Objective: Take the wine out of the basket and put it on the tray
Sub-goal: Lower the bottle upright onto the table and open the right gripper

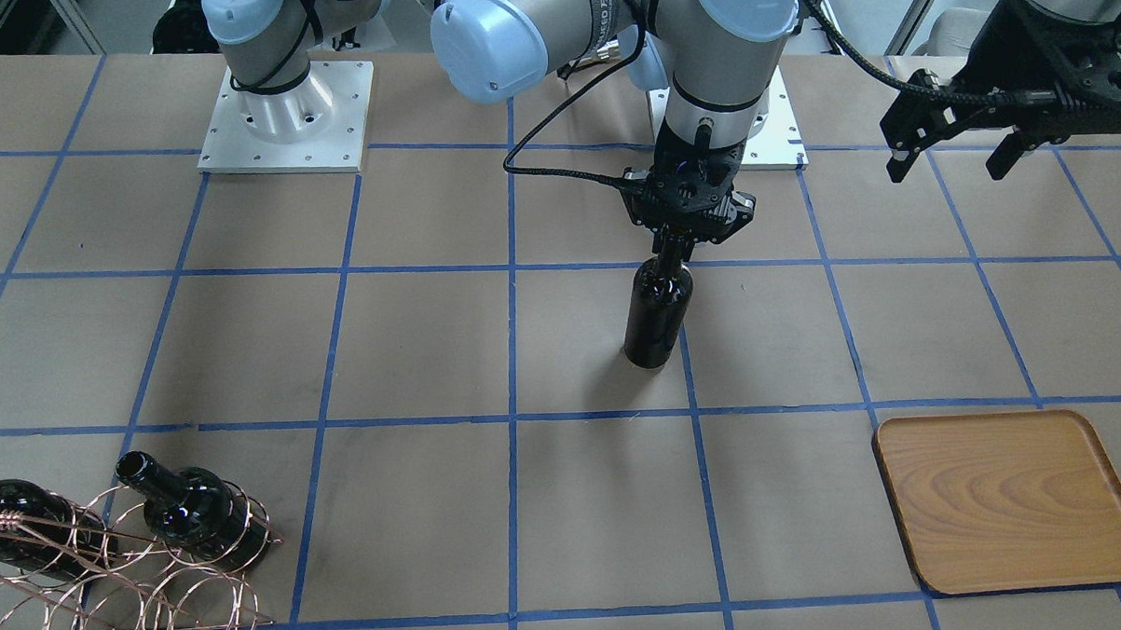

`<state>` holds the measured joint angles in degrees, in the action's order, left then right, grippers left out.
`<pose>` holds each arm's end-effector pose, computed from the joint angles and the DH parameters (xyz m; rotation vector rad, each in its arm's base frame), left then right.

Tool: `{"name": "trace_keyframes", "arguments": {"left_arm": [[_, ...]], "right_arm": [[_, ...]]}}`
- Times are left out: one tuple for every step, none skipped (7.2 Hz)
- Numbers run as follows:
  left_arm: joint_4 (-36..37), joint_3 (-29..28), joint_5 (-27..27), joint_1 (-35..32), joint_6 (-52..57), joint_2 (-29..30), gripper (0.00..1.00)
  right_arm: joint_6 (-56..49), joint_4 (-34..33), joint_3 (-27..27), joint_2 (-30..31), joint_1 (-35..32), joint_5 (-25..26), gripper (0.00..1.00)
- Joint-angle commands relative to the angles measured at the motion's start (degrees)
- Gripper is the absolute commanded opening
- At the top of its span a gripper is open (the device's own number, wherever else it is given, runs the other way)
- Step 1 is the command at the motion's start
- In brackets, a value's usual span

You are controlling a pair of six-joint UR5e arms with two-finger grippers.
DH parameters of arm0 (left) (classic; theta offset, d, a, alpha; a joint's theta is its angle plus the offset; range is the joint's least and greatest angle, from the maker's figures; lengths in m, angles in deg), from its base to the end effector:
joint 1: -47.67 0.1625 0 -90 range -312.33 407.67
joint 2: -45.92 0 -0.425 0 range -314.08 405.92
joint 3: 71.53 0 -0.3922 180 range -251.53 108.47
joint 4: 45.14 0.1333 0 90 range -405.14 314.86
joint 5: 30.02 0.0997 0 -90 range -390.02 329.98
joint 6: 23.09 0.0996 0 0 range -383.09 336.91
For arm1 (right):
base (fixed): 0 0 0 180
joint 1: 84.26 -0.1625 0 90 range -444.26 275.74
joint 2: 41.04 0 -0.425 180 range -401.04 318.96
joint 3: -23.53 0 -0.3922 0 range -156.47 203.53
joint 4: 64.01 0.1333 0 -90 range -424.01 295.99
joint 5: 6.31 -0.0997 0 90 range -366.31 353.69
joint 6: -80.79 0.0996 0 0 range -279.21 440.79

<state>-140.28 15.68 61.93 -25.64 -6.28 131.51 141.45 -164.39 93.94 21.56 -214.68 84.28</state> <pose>0.0076 -0.4776 0.5395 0.0023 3.0984 -0.0381 0.5469 -0.4382 0.3915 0.5473 3.0645 -0.0568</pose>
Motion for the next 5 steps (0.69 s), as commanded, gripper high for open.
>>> {"name": "trace_keyframes", "arguments": {"left_arm": [[-0.1, 0.0, 0.0, 0.0, 0.1, 0.0, 1.00], [-0.2, 0.1, 0.0, 0.0, 0.1, 0.0, 1.00], [-0.1, 0.0, 0.0, -0.2, 0.1, -0.2, 1.00], [-0.1, 0.0, -0.3, -0.2, 0.1, -0.3, 1.00], [0.1, -0.1, -2.8, -0.2, 0.0, -0.5, 1.00]], "right_arm": [[-0.1, -0.4, 0.2, 0.1, 0.0, 0.1, 0.93], [-0.4, -0.6, 0.5, 0.2, 0.0, 0.2, 1.00], [-0.5, -0.5, 0.5, 0.6, 0.1, 0.3, 1.00], [-0.9, -0.3, 0.6, 2.2, 0.3, 0.4, 1.00], [-2.5, 1.0, 1.0, 5.5, 1.7, 0.4, 1.00]]}}
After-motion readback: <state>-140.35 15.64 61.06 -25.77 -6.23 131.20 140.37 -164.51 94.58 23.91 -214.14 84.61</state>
